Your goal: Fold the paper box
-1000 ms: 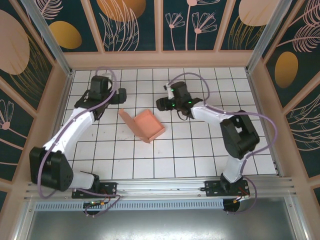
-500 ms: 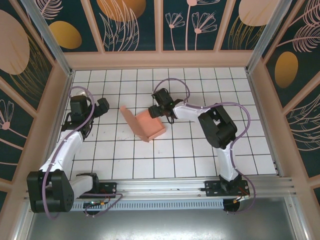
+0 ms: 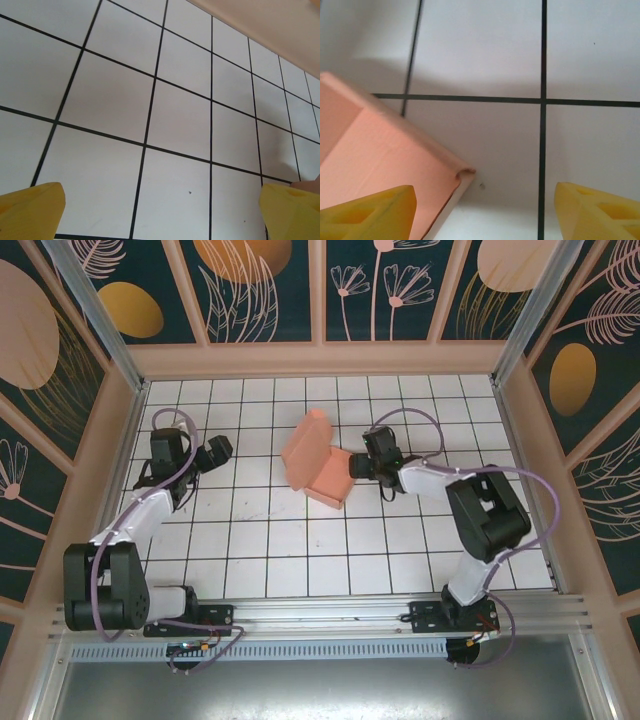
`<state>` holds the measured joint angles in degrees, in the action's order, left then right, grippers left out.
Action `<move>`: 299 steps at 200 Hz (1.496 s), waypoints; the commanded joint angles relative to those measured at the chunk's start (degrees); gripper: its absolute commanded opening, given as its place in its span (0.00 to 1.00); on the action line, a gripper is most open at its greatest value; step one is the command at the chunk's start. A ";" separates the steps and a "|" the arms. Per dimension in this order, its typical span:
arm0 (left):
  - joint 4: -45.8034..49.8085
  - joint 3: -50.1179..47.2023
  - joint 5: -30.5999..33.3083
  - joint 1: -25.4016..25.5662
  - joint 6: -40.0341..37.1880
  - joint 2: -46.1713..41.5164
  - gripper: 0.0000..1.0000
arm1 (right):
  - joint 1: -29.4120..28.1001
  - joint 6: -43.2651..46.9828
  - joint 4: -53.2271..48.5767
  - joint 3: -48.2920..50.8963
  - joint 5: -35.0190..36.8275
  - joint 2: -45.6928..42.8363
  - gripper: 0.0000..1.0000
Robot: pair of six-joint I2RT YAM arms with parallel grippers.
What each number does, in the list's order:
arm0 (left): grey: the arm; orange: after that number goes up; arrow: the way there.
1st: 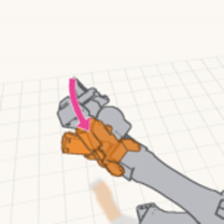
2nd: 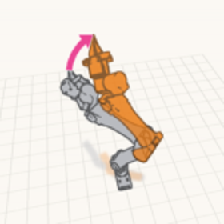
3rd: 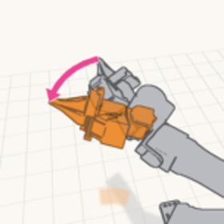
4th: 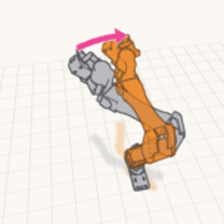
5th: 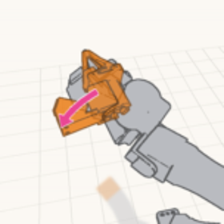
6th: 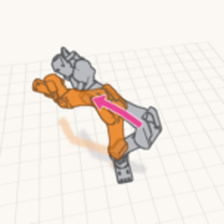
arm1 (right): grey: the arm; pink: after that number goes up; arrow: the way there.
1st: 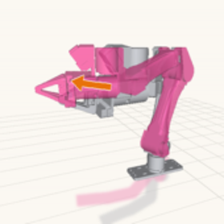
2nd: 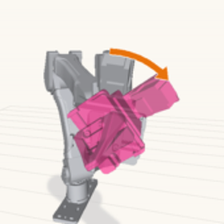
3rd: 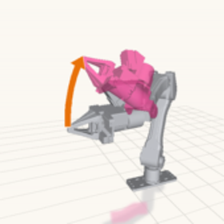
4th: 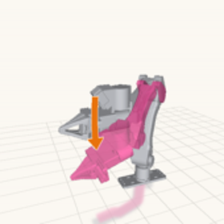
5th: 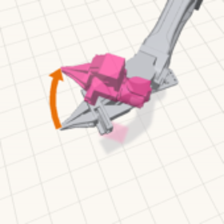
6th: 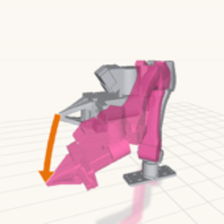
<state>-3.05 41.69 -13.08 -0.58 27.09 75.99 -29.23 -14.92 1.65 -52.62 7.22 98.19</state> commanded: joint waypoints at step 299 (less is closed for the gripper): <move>-10.31 -16.67 3.19 28.33 6.28 -8.83 0.98 | 11.17 4.27 -4.51 -6.92 -33.10 8.02 0.21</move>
<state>-19.94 18.24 -10.15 27.46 44.38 67.37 -17.04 -11.68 -2.33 -64.71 -23.33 112.75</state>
